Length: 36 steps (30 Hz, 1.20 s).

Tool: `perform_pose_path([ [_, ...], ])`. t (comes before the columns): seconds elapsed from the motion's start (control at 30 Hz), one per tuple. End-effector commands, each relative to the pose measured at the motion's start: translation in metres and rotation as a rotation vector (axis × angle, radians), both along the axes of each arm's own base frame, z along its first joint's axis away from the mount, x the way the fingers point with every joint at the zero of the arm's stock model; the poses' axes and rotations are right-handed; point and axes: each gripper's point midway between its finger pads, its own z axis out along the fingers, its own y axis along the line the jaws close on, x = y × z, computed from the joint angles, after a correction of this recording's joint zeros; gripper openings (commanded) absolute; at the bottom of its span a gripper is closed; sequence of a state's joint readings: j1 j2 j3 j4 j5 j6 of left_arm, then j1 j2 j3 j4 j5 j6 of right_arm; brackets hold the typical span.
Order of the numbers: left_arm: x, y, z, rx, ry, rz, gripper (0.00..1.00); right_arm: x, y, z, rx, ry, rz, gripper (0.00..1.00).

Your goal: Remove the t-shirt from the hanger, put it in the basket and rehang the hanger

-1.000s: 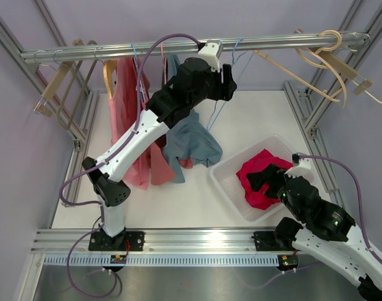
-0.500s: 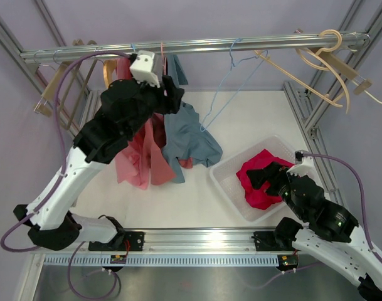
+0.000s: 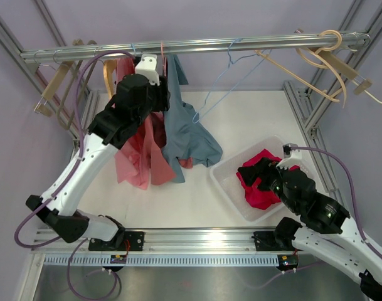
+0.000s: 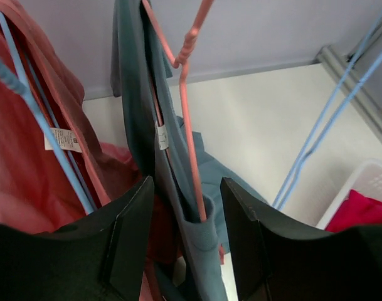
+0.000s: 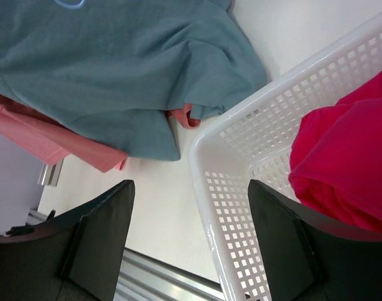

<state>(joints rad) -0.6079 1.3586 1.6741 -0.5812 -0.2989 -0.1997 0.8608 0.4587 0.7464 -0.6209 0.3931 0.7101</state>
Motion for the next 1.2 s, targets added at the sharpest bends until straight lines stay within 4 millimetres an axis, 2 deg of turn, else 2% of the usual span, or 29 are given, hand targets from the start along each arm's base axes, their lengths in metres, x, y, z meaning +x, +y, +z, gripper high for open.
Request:
perform_pose_path([
  [0.0, 0.018, 0.007, 0.022, -0.003, -0.062, 0.033, 0.49, 0.001, 0.018, 0.032, 0.056, -0.070, 0.083, 0.81],
  [0.07, 0.026, 0.010, 0.019, 0.018, -0.060, 0.057, 0.48, 0.000, 0.024, 0.035, 0.059, -0.077, 0.108, 0.81],
  [0.3, 0.039, 0.004, 0.032, 0.022, -0.087, 0.057, 0.40, 0.001, 0.031, 0.033, 0.065, -0.078, 0.136, 0.80],
  [0.33, 0.040, 0.003, 0.033, 0.024, -0.087, 0.056, 0.35, 0.000, 0.032, 0.032, 0.066, -0.075, 0.140, 0.80],
  [0.4, 0.042, 0.002, 0.032, 0.030, -0.088, 0.055, 0.32, 0.000, 0.035, 0.030, 0.064, -0.070, 0.153, 0.80],
  [0.5, 0.045, 0.001, 0.032, 0.038, -0.090, 0.061, 0.19, -0.002, 0.037, 0.032, 0.072, -0.070, 0.163, 0.80],
  [0.67, 0.048, 0.004, 0.034, 0.051, -0.097, 0.074, 0.00, -0.010, 0.040, 0.052, 0.115, -0.096, 0.207, 0.79],
  [0.87, 0.043, 0.006, 0.046, 0.039, -0.122, 0.069, 0.00, -0.013, 0.049, 0.065, 0.137, -0.114, 0.255, 0.79],
  [1.0, 0.043, 0.004, 0.043, 0.038, -0.114, 0.056, 0.00, -0.013, 0.059, 0.070, 0.152, -0.117, 0.291, 0.79],
  [1.1, 0.046, 0.003, 0.034, 0.055, -0.098, 0.060, 0.17, -0.013, 0.062, 0.073, 0.163, -0.122, 0.303, 0.79],
  [1.13, 0.047, 0.003, 0.031, 0.060, -0.093, 0.064, 0.20, -0.014, 0.062, 0.073, 0.165, -0.123, 0.304, 0.79],
  [1.17, 0.048, 0.003, 0.030, 0.063, -0.091, 0.064, 0.18, -0.014, 0.062, 0.073, 0.162, -0.122, 0.306, 0.79],
])
